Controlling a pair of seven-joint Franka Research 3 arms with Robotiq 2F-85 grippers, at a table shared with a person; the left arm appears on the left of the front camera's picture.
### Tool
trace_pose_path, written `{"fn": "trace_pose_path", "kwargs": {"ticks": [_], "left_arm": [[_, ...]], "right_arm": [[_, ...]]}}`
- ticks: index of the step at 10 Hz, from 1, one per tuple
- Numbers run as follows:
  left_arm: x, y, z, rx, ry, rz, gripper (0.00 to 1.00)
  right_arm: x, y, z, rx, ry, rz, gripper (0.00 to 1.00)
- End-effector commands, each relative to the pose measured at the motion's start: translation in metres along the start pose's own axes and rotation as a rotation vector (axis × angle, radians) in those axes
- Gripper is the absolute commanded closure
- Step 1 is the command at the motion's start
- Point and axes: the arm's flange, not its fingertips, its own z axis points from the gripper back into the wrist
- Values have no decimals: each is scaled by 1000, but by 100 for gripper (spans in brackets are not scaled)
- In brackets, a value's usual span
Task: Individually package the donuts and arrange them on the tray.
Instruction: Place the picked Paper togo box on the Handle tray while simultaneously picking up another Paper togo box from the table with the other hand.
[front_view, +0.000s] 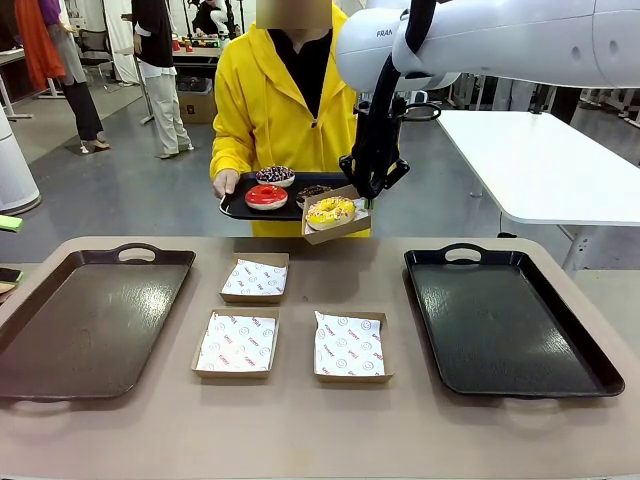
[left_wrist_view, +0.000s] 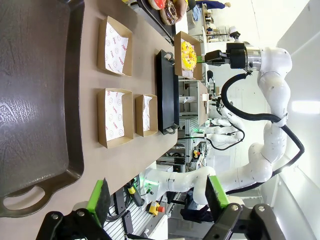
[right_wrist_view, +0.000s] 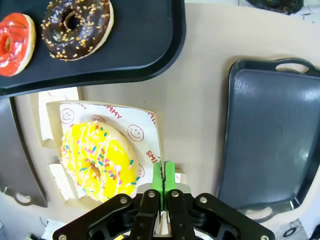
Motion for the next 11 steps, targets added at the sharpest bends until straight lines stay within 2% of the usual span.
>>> {"fn": "trace_pose_path", "kwargs": {"ticks": [1,5,6,7,10,11], "left_arm": [[0,-1,1,-11,-6,-5,0],[0,0,0,0,0,0,0],[-1,-14,2,39,32,-87,0],[-3,-34,-5,118,49,-137,0],[25,-107,-34,308,112,-193,0],[41,-130,-51,361,157,-189,0]], "right_arm": [[-3,-3,0,8,-7,-5,99],[0,0,0,0,0,0,99],[-12,-13,10,39,33,51,99],[-24,-30,18,4,22,54,99],[-52,-103,30,1,25,67,99],[-53,-131,27,27,35,18,99]]}}
